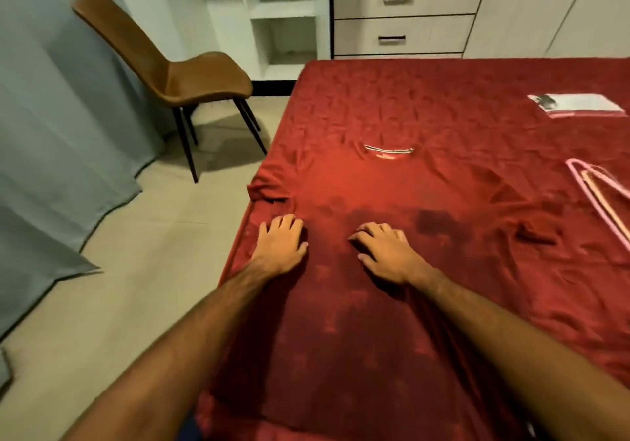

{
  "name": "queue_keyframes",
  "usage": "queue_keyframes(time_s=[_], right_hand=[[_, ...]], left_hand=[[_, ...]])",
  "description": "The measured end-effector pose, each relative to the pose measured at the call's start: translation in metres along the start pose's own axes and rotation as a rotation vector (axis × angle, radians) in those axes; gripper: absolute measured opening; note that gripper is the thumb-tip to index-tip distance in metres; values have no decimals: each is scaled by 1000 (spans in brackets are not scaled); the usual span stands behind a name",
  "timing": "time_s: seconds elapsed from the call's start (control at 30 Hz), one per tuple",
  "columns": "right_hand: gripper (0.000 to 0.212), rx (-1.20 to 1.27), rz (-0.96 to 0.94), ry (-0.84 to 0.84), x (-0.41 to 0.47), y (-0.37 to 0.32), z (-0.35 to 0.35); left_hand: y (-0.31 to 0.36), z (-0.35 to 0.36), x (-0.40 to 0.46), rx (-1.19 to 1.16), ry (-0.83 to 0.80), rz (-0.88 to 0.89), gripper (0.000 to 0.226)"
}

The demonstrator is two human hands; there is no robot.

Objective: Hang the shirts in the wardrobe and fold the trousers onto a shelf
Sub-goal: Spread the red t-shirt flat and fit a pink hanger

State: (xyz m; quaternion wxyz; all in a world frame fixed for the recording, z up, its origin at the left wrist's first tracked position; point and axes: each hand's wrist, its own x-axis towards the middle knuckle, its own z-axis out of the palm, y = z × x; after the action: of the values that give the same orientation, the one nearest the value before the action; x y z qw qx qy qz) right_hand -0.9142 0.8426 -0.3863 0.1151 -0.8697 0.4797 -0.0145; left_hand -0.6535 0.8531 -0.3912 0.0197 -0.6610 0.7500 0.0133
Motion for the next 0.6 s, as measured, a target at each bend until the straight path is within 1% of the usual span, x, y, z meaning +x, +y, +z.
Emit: queue_keyframes(time_s=[0.1,0.2,0.27,0.3,0.33,0.4,0.43,0.53,0.6], right_hand=[[50,20,-24,44,62,8,3],[63,-9,-61,70,133,12,8],[71,-31,-74,74,179,11,13],[71,-43,-72,74,198,13,14],[70,-51,-54,74,213,15,16],[69,-60,14,88,230,23,15],[70,-58,68,91,234,31,13],[71,-48,276,102,221,76,2],[71,-32,427,101,195,119,-11]], left_hand=[[-40,5,43,-125,61,-176,54],[-79,9,82,-262,107,-220,59],[-100,14,102,-328,124,-298,50],[-108,16,109,-324,145,-353,45],[-113,16,113,-250,182,-382,41],[-120,13,116,-14,233,-352,36],[-123,10,118,38,249,-321,32],[-116,-7,138,17,289,-170,26],[-87,-13,166,-42,238,50,30]])
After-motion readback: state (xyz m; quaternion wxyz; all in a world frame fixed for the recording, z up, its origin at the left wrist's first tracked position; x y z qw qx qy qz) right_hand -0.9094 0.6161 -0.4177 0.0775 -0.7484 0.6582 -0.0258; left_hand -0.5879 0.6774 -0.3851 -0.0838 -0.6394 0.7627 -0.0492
